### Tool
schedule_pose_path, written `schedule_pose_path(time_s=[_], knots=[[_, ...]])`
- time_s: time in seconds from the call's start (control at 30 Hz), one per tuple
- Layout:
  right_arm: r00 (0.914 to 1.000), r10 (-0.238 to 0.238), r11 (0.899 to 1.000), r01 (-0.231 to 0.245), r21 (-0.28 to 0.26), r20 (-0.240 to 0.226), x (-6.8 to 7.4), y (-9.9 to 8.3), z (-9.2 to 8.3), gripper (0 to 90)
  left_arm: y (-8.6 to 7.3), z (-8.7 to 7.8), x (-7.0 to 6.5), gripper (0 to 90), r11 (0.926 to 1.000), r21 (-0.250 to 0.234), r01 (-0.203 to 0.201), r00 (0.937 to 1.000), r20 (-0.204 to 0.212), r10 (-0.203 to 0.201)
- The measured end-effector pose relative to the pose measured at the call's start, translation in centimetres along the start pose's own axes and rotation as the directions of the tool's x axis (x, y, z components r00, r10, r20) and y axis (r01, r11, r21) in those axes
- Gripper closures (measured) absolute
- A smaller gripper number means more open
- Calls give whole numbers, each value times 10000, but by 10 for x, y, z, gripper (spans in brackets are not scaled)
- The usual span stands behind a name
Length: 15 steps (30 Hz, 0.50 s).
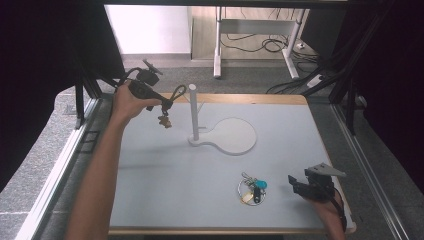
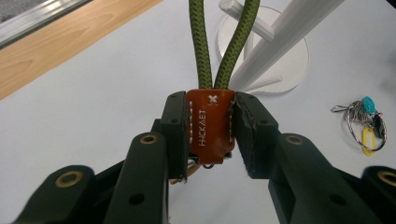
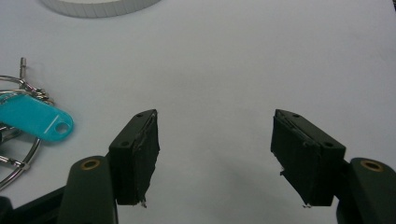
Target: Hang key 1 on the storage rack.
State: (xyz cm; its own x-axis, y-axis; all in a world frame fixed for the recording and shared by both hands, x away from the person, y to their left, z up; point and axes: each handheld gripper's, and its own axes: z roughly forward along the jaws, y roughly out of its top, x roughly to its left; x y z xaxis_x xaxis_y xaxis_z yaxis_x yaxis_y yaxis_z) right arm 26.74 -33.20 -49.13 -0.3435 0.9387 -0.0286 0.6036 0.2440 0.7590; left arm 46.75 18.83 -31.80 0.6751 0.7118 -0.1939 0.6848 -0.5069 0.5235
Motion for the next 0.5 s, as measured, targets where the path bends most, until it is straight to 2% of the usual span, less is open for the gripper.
schedule_pose_path(time_s=[0.23, 0.5], knots=[[10000, 19, 10000, -19, 9, 1, 0, 0, 0, 326, 1, 5, 2, 669, 10000, 37, 38, 9999, 155, -39], [10000, 12, 10000, -12, -3, 4, 0, 0, 0, 326, 2, 11, -1, 669, 9998, 123, -157, 9993, 345, 153]])
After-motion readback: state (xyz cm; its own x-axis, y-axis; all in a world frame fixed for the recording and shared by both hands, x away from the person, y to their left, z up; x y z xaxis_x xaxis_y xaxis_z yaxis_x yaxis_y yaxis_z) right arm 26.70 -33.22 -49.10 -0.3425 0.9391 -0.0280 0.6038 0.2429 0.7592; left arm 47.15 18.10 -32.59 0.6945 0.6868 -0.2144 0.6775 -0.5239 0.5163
